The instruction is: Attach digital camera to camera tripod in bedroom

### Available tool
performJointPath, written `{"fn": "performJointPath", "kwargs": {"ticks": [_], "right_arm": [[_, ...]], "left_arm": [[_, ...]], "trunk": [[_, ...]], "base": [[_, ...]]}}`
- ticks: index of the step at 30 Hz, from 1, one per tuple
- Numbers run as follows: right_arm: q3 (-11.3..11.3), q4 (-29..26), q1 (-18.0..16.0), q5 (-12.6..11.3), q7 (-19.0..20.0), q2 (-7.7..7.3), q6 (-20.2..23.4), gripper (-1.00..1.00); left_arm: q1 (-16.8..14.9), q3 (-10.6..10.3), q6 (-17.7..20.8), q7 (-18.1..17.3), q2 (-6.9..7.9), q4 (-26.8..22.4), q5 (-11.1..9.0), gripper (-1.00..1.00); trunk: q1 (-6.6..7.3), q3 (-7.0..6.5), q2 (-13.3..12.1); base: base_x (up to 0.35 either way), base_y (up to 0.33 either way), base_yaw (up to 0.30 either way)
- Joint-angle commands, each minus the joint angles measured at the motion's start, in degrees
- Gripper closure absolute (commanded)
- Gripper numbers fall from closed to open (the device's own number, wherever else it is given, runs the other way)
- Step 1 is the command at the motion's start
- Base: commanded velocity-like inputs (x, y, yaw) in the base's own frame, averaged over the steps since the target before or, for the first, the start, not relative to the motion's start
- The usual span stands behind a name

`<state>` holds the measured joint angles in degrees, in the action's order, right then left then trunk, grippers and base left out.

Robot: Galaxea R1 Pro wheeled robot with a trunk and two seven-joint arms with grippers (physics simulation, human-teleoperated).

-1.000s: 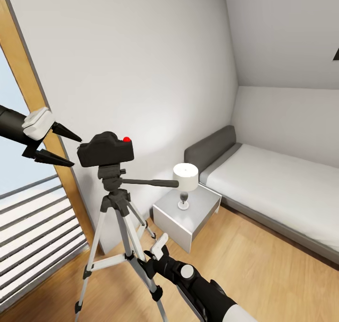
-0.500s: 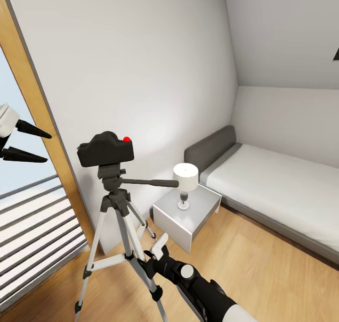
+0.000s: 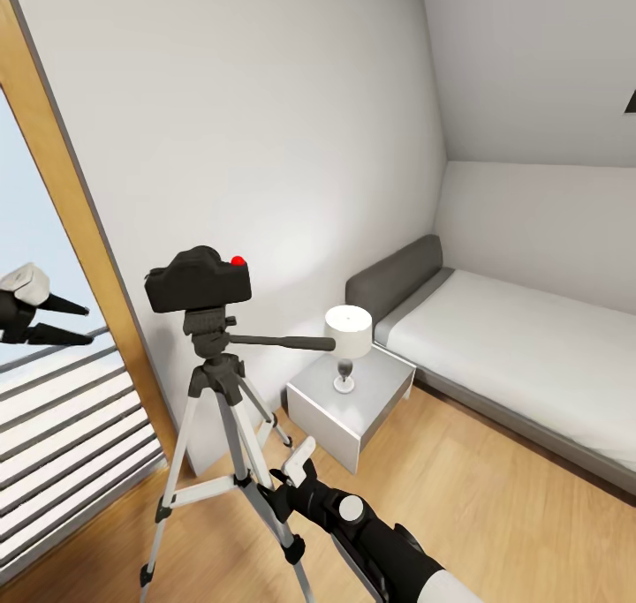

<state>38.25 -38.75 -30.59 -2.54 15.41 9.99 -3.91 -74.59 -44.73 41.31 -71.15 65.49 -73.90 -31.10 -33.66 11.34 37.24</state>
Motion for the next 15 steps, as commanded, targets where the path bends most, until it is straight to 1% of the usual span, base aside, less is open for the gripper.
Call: {"fn": "performJointPath", "kwargs": {"ticks": [1,2,3,7,8,10,13,14,15], "right_arm": [[0.1,0.0,-0.1,-0.5,0.1,0.0,-0.2,1.0],[0.1,0.0,-0.1,-0.5,0.1,0.0,-0.2,1.0],[0.1,0.0,-0.1,-0.5,0.1,0.0,-0.1,1.0],[0.1,0.0,-0.1,-0.5,0.1,0.0,-0.1,1.0],[0.1,0.0,-0.1,-0.5,0.1,0.0,-0.1,1.0],[0.1,0.0,-0.1,-0.5,0.1,0.0,-0.1,1.0],[0.0,0.0,-0.1,-0.5,0.1,0.0,-0.2,1.0],[0.0,0.0,-0.1,-0.5,0.1,0.0,-0.2,-1.0],[0.0,0.0,-0.1,-0.5,0.1,0.0,-0.4,-1.0]], "left_arm": [[0.7,0.6,0.5,0.2,0.1,0.2,-0.8,-1.0],[0.7,0.6,0.5,0.2,0.1,0.2,-0.8,-1.0],[2.4,2.5,0.4,0.4,0.12,0.5,-1.3,-1.0],[4.9,5.9,0.3,0.3,0.15,0.8,-1.9,-1.0],[4.9,5.9,0.3,0.3,0.15,0.8,-1.9,-1.0],[5.7,7.0,0.3,0.3,0.16,0.9,-2.0,-1.0],[6.5,8.0,0.3,0.3,0.16,1.0,-2.2,-1.0],[6.6,8.3,0.3,0.3,0.14,1.0,-2.2,-1.0],[6.8,8.6,0.3,0.3,0.15,1.0,-2.2,-1.0]], "trunk": [[-0.02,0.1,0.1],[-0.02,0.1,0.1],[-0.02,0.1,0.1],[-0.02,0.1,0.1],[-0.02,0.1,0.1],[-0.02,0.1,0.1],[-0.02,0.1,0.1],[-0.02,0.1,0.1],[-0.02,0.1,0.1]], "base": [[0.0,0.0,0.0],[0.0,0.0,0.0],[0.0,0.0,0.0],[0.0,0.0,0.0],[0.0,0.0,0.0],[0.0,0.0,0.0],[0.0,0.0,0.0],[0.0,0.0,0.0],[0.0,0.0,0.0]]}}
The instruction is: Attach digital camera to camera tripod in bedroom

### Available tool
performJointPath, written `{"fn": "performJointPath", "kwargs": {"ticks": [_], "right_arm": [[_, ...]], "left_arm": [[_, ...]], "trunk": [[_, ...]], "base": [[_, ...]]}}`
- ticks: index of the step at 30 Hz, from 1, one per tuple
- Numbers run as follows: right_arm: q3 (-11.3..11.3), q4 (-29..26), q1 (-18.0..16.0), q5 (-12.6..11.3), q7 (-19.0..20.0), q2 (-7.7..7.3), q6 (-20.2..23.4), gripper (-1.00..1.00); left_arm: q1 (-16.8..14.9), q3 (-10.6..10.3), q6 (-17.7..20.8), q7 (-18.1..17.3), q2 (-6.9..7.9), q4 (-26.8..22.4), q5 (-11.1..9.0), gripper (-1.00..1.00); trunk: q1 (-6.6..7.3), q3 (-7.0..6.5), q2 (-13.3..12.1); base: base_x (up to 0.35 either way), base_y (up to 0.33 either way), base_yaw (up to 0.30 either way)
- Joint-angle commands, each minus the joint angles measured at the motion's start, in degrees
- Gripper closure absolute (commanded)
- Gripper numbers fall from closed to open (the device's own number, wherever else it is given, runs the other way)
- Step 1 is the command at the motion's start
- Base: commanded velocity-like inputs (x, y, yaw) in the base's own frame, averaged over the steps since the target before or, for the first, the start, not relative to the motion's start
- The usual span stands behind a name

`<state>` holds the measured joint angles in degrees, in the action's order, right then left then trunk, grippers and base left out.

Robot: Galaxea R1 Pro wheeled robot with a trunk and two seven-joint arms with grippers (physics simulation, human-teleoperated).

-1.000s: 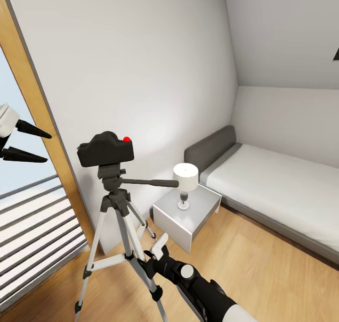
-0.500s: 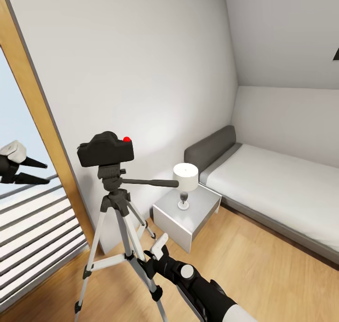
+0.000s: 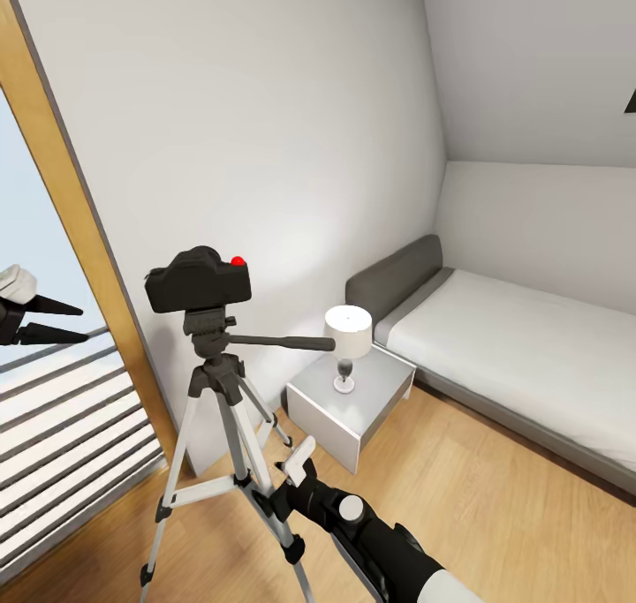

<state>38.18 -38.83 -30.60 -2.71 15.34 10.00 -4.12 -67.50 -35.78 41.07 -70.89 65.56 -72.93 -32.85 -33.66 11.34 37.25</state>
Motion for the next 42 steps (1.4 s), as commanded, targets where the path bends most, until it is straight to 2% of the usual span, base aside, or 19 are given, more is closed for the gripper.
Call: {"fn": "performJointPath", "kwargs": {"ticks": [1,11,14,16,20,23,29,35,38,42], "right_arm": [[0.1,0.1,-0.1,-0.3,0.1,0.0,-0.3,-1.0],[0.1,0.1,-0.1,-0.4,0.2,0.0,-1.3,-1.0],[0.1,0.1,-0.1,-0.4,0.1,0.0,-1.3,-1.0],[0.1,0.1,-0.1,-0.4,0.2,0.0,-1.4,-1.0],[0.1,0.0,-0.1,-0.3,0.2,0.0,-1.4,-1.0],[0.0,-0.3,-0.1,-0.3,0.3,0.0,-1.4,-1.0],[-0.1,-0.6,0.0,-0.3,0.6,0.0,-1.2,-1.0],[-0.2,-0.7,0.1,-0.3,0.8,0.0,-1.0,-1.0],[-0.2,-0.8,0.2,-0.3,0.6,0.0,-0.8,-1.0],[-0.1,-0.7,0.2,-0.3,0.5,0.0,-0.6,-1.0]], "left_arm": [[-0.2,-0.3,0.5,0.1,0.08,0.0,-0.5,-1.0],[0.2,0.1,0.5,0.2,0.09,0.1,-0.5,-1.0],[0.5,0.1,1.1,0.1,0.08,0.8,-1.0,-1.0],[1.3,0.2,1.5,-0.2,0.05,1.7,-2.5,-1.0],[3.4,0.2,2.1,-0.2,0.06,4.0,-8.1,-1.0],[5.3,0.2,2.3,1.5,-0.09,6.7,-11.2,-1.0],[11.3,0.2,2.4,6.7,-0.59,12.0,-14.4,-1.0],[14.6,0.0,2.4,8.6,-1.98,15.4,-18.9,-1.0],[16.3,-0.1,2.5,8.9,-2.39,16.0,-20.1,-1.0],[19.4,0.0,2.5,9.2,-3.14,16.6,-20.6,-1.0]], "trunk": [[-0.02,0.1,0.1],[-0.02,0.1,0.1],[-0.02,0.1,0.1],[-0.02,0.1,0.1],[-0.02,0.1,0.1],[-0.02,0.1,0.1],[-0.02,0.1,0.1],[-0.02,0.1,0.1],[-0.02,0.1,0.1],[-0.02,0.1,0.1]], "base": [[0.0,0.0,0.0],[0.0,0.0,0.0],[0.0,0.0,0.0],[0.0,0.0,0.0],[0.0,0.0,0.0],[0.0,0.0,0.0],[0.0,0.0,0.0],[0.0,0.0,0.0],[0.0,0.0,0.0],[0.0,0.0,0.0]]}}
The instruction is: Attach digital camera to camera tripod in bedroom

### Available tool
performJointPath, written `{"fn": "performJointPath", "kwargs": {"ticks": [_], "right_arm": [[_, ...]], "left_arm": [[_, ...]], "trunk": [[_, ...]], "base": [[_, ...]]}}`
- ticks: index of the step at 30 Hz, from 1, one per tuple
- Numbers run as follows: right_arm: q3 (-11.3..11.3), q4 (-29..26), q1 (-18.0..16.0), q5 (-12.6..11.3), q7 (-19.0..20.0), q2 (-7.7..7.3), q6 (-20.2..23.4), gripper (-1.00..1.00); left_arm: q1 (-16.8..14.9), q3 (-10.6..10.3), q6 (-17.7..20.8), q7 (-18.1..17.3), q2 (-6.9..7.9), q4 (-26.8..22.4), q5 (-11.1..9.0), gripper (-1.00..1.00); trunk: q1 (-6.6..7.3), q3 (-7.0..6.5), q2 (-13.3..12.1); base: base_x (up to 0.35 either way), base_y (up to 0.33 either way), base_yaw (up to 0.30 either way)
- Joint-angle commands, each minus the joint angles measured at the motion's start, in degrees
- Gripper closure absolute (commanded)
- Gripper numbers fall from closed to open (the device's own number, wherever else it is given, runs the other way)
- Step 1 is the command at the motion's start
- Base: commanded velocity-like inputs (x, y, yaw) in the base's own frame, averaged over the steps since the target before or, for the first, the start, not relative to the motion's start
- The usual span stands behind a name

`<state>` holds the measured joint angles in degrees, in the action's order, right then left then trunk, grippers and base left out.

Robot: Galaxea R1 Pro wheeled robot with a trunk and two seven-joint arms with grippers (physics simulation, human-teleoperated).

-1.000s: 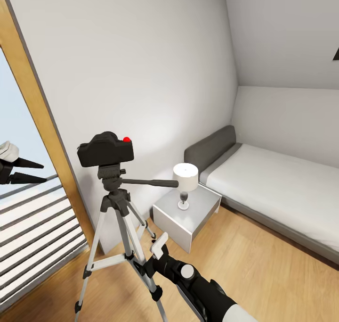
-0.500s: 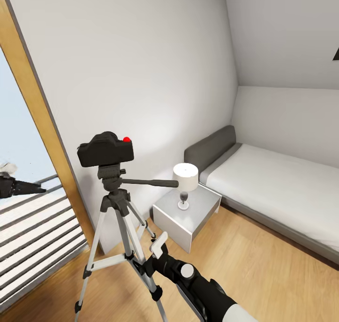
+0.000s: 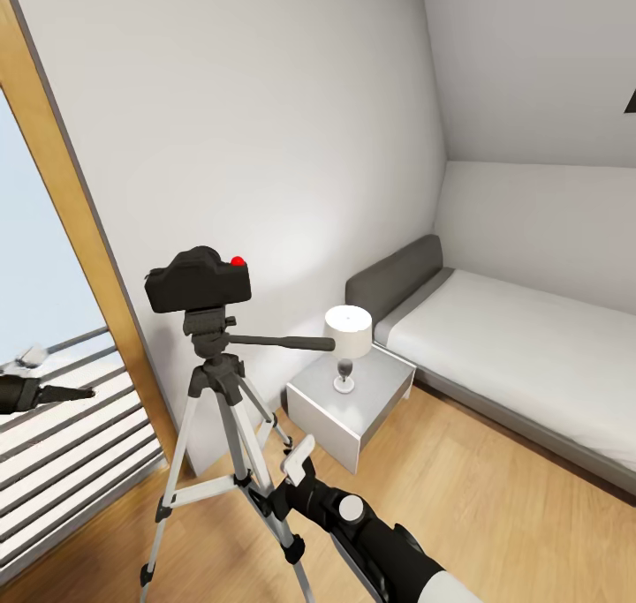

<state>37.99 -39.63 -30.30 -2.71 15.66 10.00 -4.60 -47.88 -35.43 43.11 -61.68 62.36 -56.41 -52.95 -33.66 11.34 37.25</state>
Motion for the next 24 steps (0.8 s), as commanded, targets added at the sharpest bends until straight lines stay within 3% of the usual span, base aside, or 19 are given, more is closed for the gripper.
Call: {"fn": "performJointPath", "kwargs": {"ticks": [1,5,6,8,9,12,24], "right_arm": [[0.1,0.1,0.0,-0.3,0.0,0.0,-0.1,-1.0],[0.2,0.1,0.0,-0.3,-0.1,0.0,-0.1,-1.0],[0.2,0.1,0.0,-0.3,-0.1,0.0,-0.1,-1.0],[0.2,0.1,0.0,-0.2,-0.1,0.0,-0.2,-1.0],[0.2,0.1,0.1,-0.2,-0.1,0.0,-0.2,-1.0],[0.3,0.1,0.1,-0.2,-0.2,0.0,-0.1,-1.0],[0.2,0.1,0.1,-0.1,-0.1,0.0,-0.4,-1.0]], "left_arm": [[2.0,-0.3,0.4,0.4,-0.76,0.5,-0.6,-1.0],[3.5,-0.2,0.3,2.2,-1.39,0.8,-0.7,-1.0],[4.5,-0.2,0.3,5.6,-2.39,0.9,-0.7,-1.0],[4.8,-0.2,0.3,6.9,-2.78,1.0,-0.7,-1.0],[5.7,-0.2,-0.1,11.7,-5.06,1.8,-0.6,-1.0],[5.9,-0.1,-0.2,13.1,-5.86,2.1,-0.4,-1.0],[6.0,-0.1,-0.2,13.6,-6.12,2.1,-0.5,-1.0]], "trunk": [[-0.02,0.09,0.1],[-0.02,0.09,0.1],[-0.02,0.09,0.1],[-0.02,0.09,0.1],[-0.02,0.09,0.1],[-0.02,0.09,0.1],[-0.02,0.09,0.1]], "base": [[0.0,0.0,0.0],[0.0,0.0,0.0],[0.0,0.0,0.0],[0.0,0.0,0.0],[0.0,0.0,0.0],[0.0,0.0,0.0],[-0.001,0.0,0.0]]}}
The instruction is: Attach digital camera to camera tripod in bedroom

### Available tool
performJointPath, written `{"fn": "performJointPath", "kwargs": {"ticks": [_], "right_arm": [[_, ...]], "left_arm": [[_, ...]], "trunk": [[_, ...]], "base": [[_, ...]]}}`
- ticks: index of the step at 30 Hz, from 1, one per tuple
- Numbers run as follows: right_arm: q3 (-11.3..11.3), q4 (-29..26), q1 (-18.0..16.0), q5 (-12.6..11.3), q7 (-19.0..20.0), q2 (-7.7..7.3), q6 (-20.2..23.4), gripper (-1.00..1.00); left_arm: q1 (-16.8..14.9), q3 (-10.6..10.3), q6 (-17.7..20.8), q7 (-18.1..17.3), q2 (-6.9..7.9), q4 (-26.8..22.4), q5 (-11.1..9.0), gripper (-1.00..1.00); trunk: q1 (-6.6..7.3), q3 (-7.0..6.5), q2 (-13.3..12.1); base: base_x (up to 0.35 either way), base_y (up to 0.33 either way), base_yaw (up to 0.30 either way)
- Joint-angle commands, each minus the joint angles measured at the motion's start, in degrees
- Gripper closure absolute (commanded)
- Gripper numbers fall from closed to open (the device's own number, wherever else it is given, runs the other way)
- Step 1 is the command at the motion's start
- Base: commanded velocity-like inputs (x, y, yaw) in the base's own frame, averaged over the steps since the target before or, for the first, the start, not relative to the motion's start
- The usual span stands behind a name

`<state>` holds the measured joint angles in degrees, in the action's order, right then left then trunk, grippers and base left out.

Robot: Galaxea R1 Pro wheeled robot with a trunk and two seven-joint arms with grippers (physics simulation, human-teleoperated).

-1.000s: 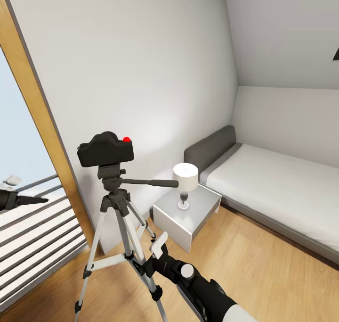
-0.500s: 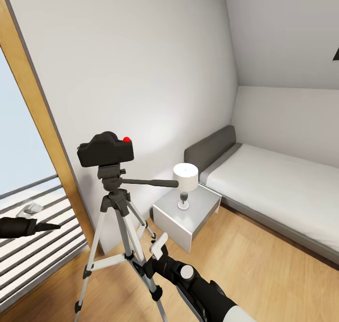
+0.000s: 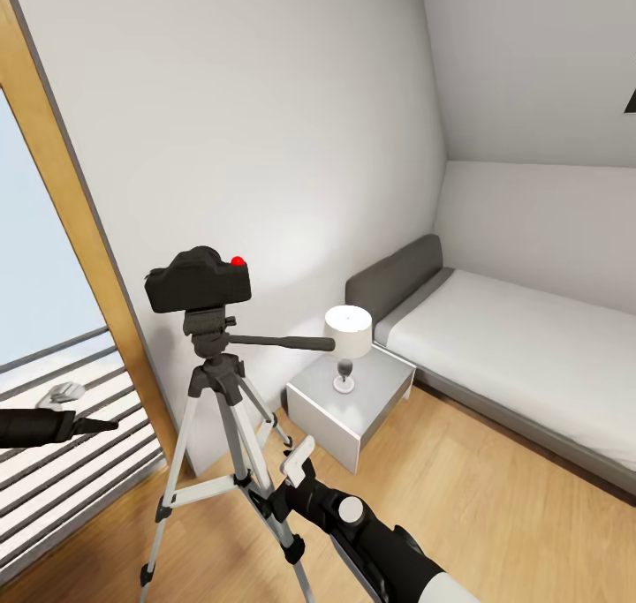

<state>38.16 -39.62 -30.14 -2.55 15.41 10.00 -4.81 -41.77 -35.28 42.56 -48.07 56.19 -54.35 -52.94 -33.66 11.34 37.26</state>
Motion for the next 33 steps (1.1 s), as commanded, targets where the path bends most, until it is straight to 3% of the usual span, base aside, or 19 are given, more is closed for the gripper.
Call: {"fn": "performJointPath", "kwargs": {"ticks": [1,24,33], "right_arm": [[0.1,0.1,-0.1,-0.3,0.1,0.0,-0.2,-1.0],[0.1,0.1,0.0,-0.3,0.1,0.0,-0.4,-1.0],[0.1,0.0,0.0,-0.3,0.1,0.0,-0.5,-1.0]], "left_arm": [[-0.2,-0.3,0.4,0.1,0.01,0.0,-0.5,-1.0],[-0.2,-0.2,0.4,0.5,-0.1,0.2,-0.5,-1.0],[-0.2,-0.3,0.4,2.9,-0.12,0.2,-0.6,-1.0]], "trunk": [[-0.02,0.1,0.1],[-0.02,0.1,0.1],[-0.02,0.07,0.1]], "base": [[-0.131,-0.082,0.0],[-0.091,-0.07,0.0],[-0.2,-0.193,0.075]]}}
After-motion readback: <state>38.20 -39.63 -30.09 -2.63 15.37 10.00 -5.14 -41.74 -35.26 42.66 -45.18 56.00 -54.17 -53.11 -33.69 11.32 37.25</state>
